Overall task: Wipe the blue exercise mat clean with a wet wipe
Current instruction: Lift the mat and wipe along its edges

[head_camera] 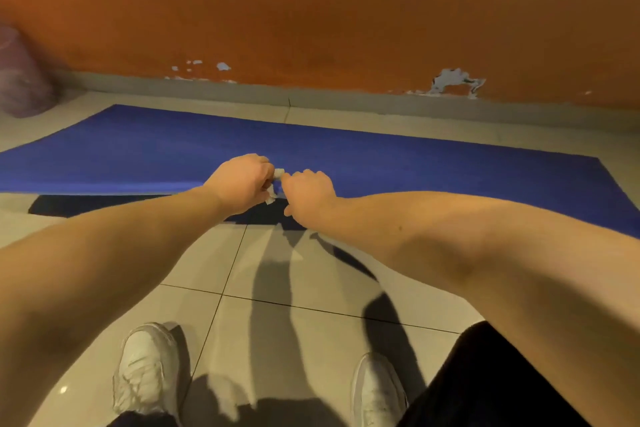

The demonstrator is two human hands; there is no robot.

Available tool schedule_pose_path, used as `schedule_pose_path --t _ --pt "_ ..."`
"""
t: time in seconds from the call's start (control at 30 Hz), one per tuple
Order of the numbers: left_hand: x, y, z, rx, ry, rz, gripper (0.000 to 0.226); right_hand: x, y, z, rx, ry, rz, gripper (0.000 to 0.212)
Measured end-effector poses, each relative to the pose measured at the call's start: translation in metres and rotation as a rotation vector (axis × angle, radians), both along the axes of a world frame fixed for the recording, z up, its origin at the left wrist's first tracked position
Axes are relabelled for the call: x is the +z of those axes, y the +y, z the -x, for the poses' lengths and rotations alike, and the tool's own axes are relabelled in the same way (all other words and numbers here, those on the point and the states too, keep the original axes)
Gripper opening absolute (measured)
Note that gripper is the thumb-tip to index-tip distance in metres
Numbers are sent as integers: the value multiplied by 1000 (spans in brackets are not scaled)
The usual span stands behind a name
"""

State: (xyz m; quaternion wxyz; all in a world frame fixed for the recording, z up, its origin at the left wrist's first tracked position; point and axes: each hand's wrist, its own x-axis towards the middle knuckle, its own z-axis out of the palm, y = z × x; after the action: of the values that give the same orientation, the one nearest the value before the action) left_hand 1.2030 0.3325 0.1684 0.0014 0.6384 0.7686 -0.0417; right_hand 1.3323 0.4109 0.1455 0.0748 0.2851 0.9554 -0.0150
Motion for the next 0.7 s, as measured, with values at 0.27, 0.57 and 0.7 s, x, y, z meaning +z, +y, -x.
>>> schedule_pose_path --t 0.27,0.57,0.7 --pt "-1 -7 31 14 28 -30 15 5 15 16 -69 30 20 9" --pt "-2 -45 109 125 -88 39 19 -5 18 25 -102 61 -3 9" --pt "-6 -11 76 -28 -178 8 19 -9 17 31 -166 59 22 5"
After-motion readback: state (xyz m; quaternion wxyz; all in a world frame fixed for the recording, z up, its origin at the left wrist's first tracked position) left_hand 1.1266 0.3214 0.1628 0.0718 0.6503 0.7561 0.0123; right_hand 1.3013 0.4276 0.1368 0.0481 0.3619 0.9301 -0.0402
